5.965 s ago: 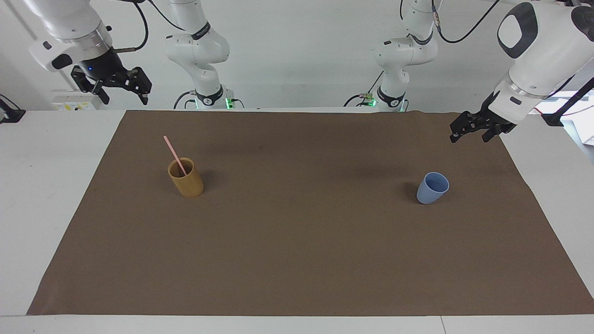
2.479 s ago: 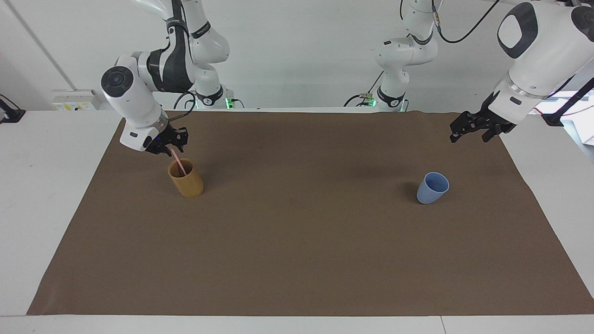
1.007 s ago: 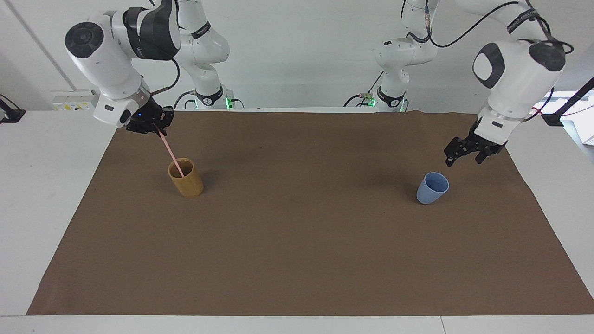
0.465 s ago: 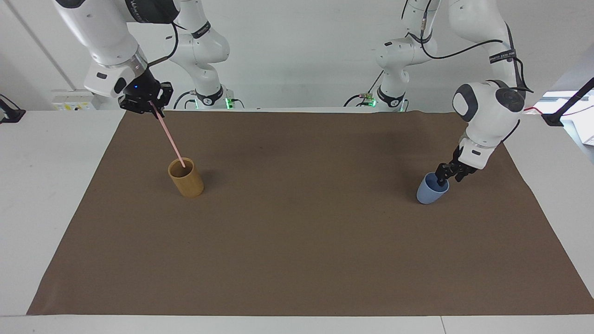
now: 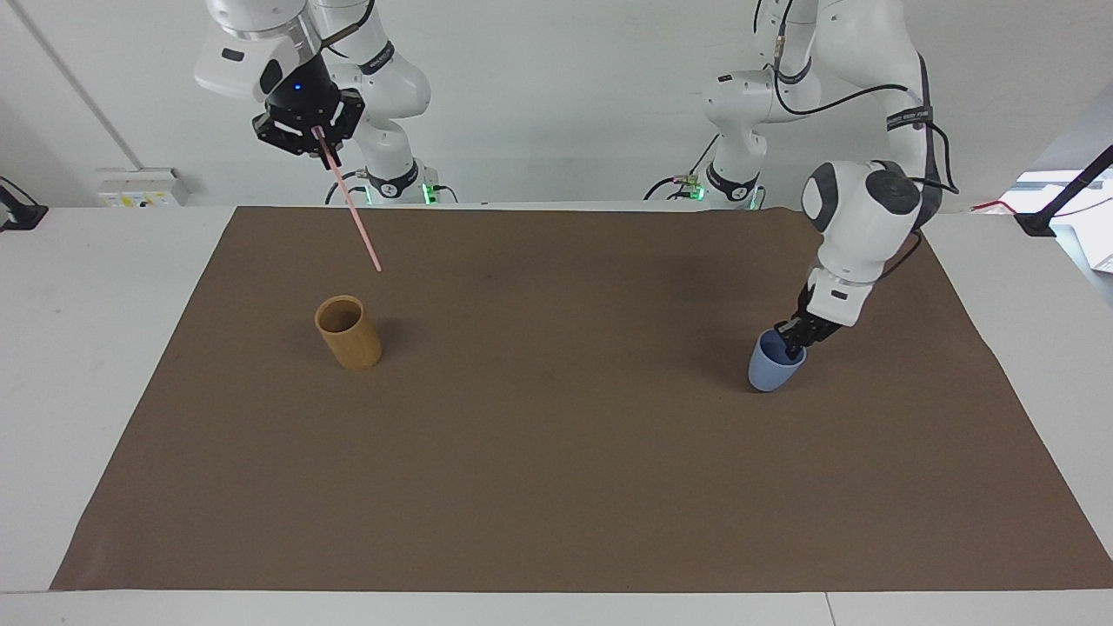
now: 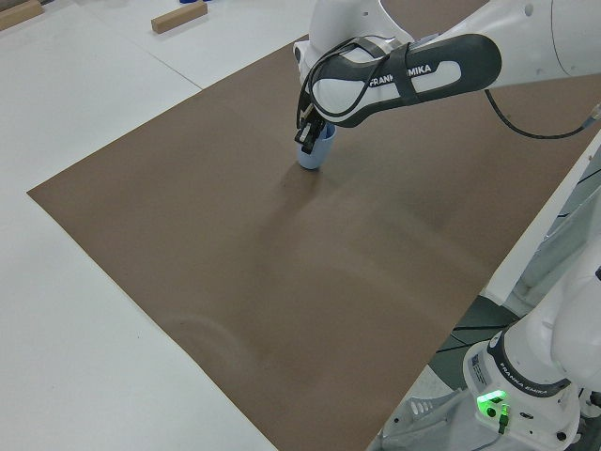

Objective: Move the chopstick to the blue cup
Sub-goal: 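Carry the pink stick toward the blue cup with the right gripper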

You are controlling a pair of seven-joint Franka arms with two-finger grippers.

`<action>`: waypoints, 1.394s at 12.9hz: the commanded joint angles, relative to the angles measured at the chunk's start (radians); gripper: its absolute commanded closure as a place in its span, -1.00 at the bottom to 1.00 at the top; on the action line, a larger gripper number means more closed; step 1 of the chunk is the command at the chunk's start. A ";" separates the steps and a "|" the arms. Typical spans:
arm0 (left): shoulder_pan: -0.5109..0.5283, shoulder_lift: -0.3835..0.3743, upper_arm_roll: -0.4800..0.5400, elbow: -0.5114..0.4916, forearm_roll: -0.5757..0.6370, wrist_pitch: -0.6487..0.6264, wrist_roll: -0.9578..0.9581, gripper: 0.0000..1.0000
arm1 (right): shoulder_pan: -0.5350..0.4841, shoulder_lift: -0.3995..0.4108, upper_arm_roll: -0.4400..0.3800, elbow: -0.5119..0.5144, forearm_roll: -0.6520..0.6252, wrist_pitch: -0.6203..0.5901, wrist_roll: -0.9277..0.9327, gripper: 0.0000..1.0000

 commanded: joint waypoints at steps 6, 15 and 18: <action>-0.331 0.063 0.012 0.040 0.017 -0.023 -0.333 -0.99 | -0.028 0.013 0.039 0.036 0.124 -0.033 0.174 1.00; 0.084 -0.052 0.017 0.468 0.018 -0.659 0.206 -1.00 | -0.008 -0.137 0.048 -0.285 0.392 0.220 0.498 1.00; 0.229 -0.063 0.030 0.474 0.087 -0.686 0.525 -1.00 | 0.189 -0.119 0.065 -0.337 0.443 0.443 0.799 1.00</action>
